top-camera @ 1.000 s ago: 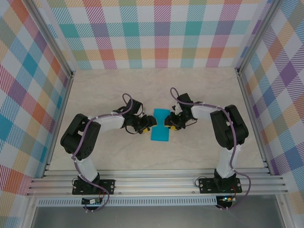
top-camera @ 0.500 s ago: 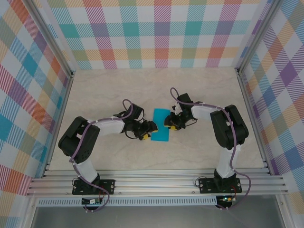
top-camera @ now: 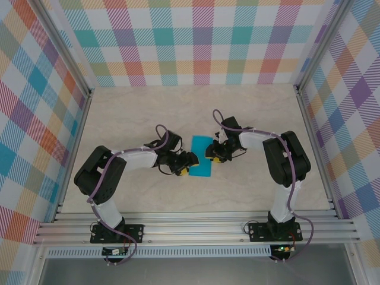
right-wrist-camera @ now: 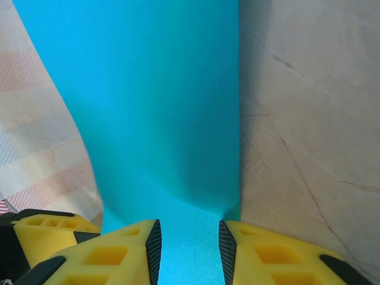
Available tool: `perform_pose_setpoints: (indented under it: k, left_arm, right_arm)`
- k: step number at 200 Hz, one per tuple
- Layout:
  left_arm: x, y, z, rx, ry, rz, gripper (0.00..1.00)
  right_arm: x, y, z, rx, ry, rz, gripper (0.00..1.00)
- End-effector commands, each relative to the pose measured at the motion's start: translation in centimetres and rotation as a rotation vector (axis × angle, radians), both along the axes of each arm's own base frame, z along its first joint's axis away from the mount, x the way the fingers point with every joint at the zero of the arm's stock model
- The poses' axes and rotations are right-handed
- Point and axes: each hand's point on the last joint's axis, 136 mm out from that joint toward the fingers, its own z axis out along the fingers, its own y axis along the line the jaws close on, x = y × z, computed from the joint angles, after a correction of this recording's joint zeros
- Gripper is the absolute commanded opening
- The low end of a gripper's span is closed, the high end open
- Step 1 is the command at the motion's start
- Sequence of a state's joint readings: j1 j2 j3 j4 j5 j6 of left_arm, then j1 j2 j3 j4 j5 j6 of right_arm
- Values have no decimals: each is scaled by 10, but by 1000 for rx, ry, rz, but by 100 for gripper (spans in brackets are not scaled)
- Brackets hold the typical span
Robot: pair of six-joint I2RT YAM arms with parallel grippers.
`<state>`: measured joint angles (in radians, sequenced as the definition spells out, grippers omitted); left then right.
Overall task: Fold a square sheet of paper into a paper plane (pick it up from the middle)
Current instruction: Fold the square sheet of paper in half at the center of the table.
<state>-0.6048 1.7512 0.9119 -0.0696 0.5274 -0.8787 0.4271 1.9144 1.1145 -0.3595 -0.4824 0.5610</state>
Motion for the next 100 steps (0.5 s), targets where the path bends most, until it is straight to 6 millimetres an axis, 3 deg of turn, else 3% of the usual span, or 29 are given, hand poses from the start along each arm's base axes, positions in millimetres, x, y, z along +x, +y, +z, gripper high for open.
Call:
perform_pose_setpoints:
  k: [1, 29, 76, 100]
  left_arm:
    - [5, -9, 4, -45, -21, 5, 58]
    - [17, -15, 10, -73, -58, 18, 57]
    - [35, -14, 3, -66, -58, 57, 56]
    - [42, -7, 0, -52, -57, 86, 50]
  right_arm:
    - [-10, -8, -16, -49, 28, 10, 35]
    - [-9, -6, -14, -36, 24, 8, 35]
    - [-7, -2, -6, -13, 10, 11, 35]
    - [-3, 2, 8, 14, -23, 20, 35]
